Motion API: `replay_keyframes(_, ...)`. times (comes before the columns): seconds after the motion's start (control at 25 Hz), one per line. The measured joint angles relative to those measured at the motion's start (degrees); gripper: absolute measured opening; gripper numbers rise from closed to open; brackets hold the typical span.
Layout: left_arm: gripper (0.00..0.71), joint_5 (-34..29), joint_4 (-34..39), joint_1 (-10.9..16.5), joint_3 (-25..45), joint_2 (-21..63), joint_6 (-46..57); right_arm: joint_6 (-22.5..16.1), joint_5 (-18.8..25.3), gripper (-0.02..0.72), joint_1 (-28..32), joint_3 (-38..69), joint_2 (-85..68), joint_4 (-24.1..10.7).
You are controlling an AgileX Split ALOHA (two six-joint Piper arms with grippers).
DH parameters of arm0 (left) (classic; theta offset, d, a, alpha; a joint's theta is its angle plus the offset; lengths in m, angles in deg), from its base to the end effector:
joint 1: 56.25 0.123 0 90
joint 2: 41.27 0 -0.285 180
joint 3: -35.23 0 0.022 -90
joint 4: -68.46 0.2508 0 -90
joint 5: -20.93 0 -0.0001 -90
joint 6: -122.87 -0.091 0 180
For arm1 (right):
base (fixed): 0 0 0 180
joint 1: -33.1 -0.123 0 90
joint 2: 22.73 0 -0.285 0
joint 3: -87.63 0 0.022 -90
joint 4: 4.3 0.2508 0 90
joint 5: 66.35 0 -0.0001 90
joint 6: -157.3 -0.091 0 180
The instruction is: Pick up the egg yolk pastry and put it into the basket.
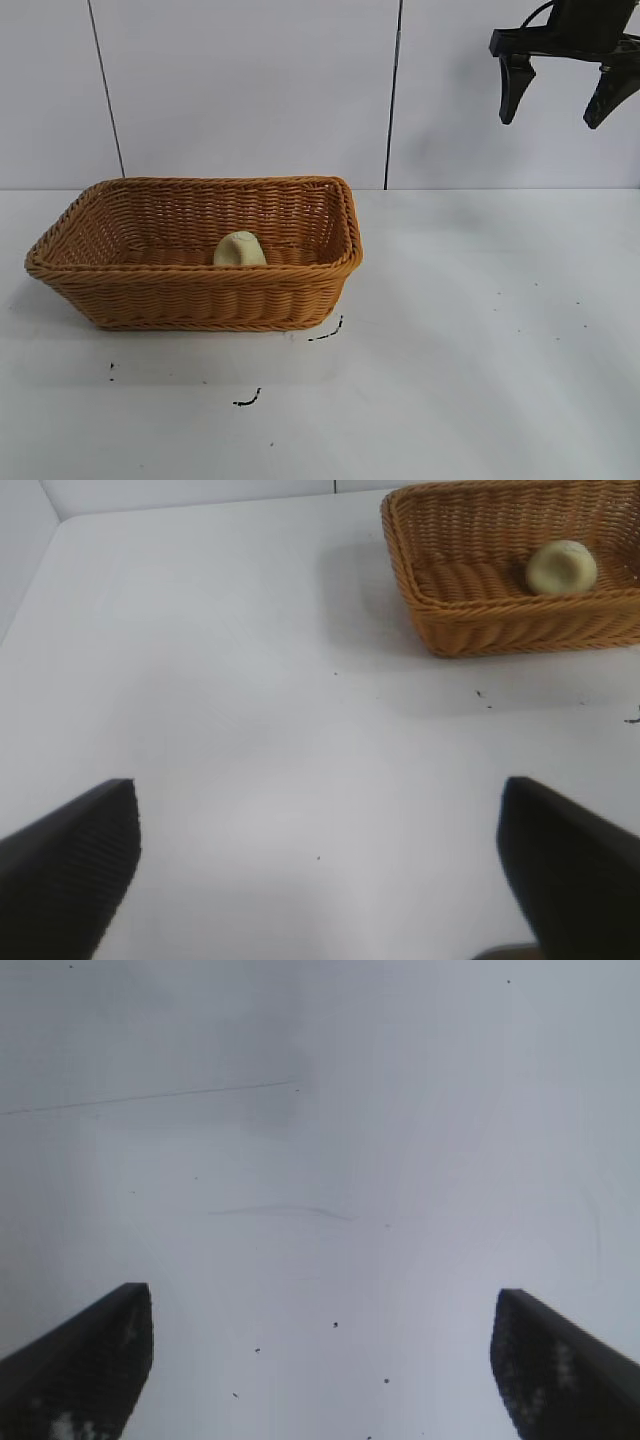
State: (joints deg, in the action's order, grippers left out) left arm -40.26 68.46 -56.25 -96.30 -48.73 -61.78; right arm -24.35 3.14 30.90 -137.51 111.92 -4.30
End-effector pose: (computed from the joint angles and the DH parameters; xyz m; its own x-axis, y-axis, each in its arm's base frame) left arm -0.0062 0.0000 0.2772 -0.4544 0.0811 -0.8871 0.0370 0.9967 0.0722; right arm 0.4831 0.0186 0.2649 -0.9336 -0.0071 -0.3582 -0.0115 0.9999 0.0103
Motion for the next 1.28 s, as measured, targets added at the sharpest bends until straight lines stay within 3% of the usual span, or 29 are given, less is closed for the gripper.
replay_keyframes(0.32, 0.697, 0.00, 0.00, 0.00, 0.00, 0.00, 0.00, 0.24, -0.05, 0.655, 0.00, 9.84, -5.81, -0.36)
replay_keyframes(1.04, 0.697, 0.00, 0.00, 0.00, 0.00, 0.00, 0.00, -0.63, -0.20, 0.655, -0.11, 63.03, -56.70, 0.78)
replay_keyframes(1.28, 0.697, 0.00, 0.00, 0.00, 0.00, 0.00, 0.00, 1.65, -5.86, 0.655, -0.11, 77.87, -75.07, 0.83)
